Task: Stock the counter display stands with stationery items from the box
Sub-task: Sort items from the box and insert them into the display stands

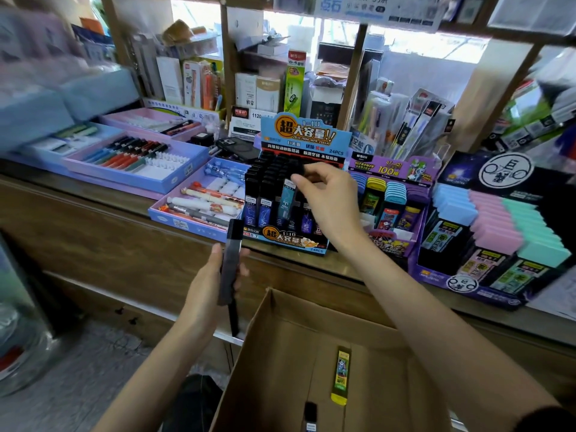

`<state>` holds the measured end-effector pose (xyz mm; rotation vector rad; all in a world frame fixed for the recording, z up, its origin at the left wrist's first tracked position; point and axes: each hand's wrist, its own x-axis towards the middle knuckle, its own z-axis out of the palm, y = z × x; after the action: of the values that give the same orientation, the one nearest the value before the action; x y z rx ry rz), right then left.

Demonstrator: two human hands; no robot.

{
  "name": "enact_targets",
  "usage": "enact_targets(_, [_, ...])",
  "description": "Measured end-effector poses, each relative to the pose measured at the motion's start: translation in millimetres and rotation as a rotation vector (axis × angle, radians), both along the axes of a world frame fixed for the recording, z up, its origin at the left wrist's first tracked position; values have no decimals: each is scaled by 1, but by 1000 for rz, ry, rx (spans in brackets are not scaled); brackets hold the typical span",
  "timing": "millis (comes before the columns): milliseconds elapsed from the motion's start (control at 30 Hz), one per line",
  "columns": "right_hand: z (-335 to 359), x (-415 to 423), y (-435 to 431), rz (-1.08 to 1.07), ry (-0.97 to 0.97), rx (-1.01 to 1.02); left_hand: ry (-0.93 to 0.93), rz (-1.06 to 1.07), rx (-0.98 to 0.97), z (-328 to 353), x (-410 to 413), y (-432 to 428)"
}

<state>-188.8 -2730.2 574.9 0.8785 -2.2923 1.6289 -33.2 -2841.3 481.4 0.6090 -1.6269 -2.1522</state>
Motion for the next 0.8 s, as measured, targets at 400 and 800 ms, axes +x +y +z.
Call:
enact_targets(400, [-14, -2, -11, 54, -2, 124, 92, -91, -55, -7, 2, -2])
enact_targets(800, [-16, -2, -7, 25, -3, 157, 99, -108, -80, -6, 3, -1])
